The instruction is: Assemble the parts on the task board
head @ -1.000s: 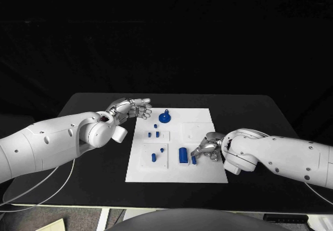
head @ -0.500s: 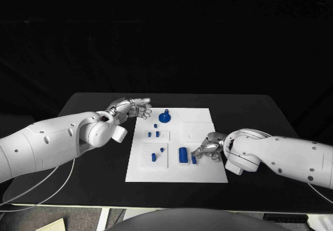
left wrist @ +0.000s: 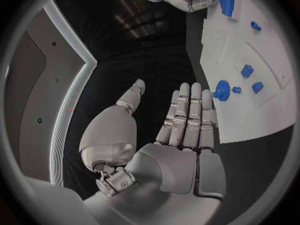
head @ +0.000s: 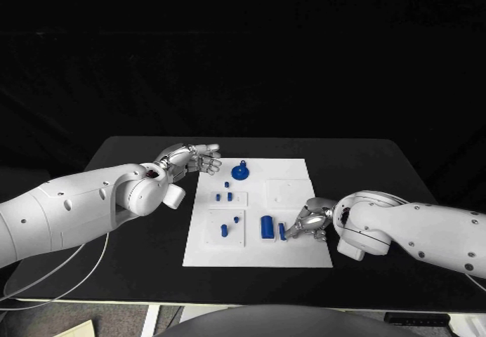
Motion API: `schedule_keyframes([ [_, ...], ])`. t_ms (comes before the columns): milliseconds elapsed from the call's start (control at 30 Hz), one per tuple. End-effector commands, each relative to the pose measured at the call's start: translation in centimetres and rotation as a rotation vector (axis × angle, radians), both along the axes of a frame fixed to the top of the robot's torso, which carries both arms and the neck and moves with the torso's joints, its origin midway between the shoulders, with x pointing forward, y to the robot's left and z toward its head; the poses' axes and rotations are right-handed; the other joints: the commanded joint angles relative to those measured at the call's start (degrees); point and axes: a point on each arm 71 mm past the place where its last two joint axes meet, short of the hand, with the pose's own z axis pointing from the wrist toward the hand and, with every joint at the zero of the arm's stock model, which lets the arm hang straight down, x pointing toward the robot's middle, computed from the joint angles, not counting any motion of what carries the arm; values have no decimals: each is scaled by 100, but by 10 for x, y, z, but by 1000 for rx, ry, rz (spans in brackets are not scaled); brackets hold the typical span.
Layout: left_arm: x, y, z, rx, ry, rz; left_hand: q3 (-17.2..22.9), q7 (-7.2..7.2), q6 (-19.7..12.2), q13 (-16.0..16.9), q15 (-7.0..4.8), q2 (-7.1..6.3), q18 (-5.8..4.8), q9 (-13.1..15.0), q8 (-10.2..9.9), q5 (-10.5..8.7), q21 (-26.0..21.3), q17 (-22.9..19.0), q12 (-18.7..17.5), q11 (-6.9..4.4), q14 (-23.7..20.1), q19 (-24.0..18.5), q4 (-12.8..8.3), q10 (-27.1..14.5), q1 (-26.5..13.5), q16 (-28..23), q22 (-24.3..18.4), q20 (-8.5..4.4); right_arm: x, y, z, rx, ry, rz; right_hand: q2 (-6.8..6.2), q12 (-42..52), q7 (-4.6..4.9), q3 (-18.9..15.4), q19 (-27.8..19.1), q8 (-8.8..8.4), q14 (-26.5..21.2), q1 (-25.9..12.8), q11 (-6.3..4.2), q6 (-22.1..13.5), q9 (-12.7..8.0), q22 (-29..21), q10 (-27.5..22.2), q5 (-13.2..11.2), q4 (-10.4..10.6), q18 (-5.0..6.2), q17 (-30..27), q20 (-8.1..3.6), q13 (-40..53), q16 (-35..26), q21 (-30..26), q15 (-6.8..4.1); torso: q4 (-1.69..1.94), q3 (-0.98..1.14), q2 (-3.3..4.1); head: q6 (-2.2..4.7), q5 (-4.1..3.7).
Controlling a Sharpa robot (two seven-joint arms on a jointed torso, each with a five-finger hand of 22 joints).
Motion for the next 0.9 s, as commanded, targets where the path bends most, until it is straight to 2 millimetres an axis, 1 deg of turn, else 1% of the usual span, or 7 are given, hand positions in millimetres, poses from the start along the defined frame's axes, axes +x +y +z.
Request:
schedule_keyframes([
  [33, -1, -2, 1, -7, -6, -14, -6, -28, -4, -6, 28, 47, 58, -8, 18, 0, -39, 8, 4, -13, -4, 39, -40, 18, -27, -39, 6, -8, -3, 3, -1, -4, 12, 67, 10, -23, 29, -20, -2, -14, -14, 75, 11, -12, 7, 74, -20, -38, -53, 92, 5, -23, 9, -21, -23, -40, -1, 1, 5, 2, -9],
  [400, -1, -3, 1, -8, -5, -16, -6, -28, -3, -7, 28, 47, 58, -7, 19, 0, -39, 10, 4, -14, -3, 39, -42, 19, -27, -40, 7, -8, -3, 7, -2, -18, -8, 77, 50, -23, 29, -42, -1, -11, -14, 95, 10, -8, 12, 72, -18, -42, -72, 92, 6, -21, 10, -20, -25, -40, 5, -5, 3, -4, -13],
  [467, -1, -3, 1, -8, -6, -16, -5, -28, -2, -7, 28, 47, 58, -7, 19, 0, -40, 10, 5, -14, -3, 39, -42, 20, -27, -41, 8, -8, -3, 8, -2, -20, -10, 80, 191, -24, 28, -41, 6, -5, -13, 0, 10, 4, 16, 65, -11, -50, 35, 92, 4, -12, 8, -21, -30, -39, 6, -6, 5, -6, -14],
  [633, -1, -3, 1, -8, -5, -16, -6, -28, -1, -7, 28, 48, 58, -7, 20, 0, -40, 11, 5, -14, -3, 39, -42, 21, -29, -42, 8, -8, -3, 11, -3, -30, -16, 92, 257, -24, 23, -17, 6, -4, -12, 5, 5, 7, 18, 64, -5, -47, 59, 92, 5, -15, 8, -19, -33, -42, 6, -7, 3, -10, -15],
  [733, -1, -3, 1, -8, -5, -16, -6, -29, -1, -7, 28, 48, 58, -7, 20, 0, -40, 12, 5, -15, -2, 40, -41, 22, -30, -42, 9, -8, -2, 12, -3, -38, -24, 94, 307, -23, 20, 3, 3, -4, -12, 57, 2, 8, 20, 68, -1, -45, 19, 92, 7, -20, 9, -17, -31, -45, 7, -7, 2, -29, -16],
  [800, -1, -2, 1, -8, -5, -16, -6, -29, 0, -7, 28, 49, 58, -7, 21, 0, -41, 13, 5, -15, -2, 40, -41, 22, -31, -43, 9, -8, -2, 12, -4, -40, -25, 88, 342, -23, 19, 23, 0, -4, -12, 99, 1, 11, 21, 70, 2, -46, -16, 92, 7, -22, 10, -16, -31, -46, 7, -7, 2, -29, -16],
  [900, -1, -2, 1, -7, -5, -14, -6, -29, 0, -7, 28, 50, 57, -7, 21, 0, -41, 13, 6, -15, -2, 40, -40, 23, -32, -43, 9, -7, -1, 11, -4, -49, -42, 83, 394, -25, 18, 72, 0, -3, -13, 121, 0, 17, 23, 70, 6, -50, -13, 92, 7, -21, 10, -16, -32, -46, 5, -5, 5, -33, -10],
])
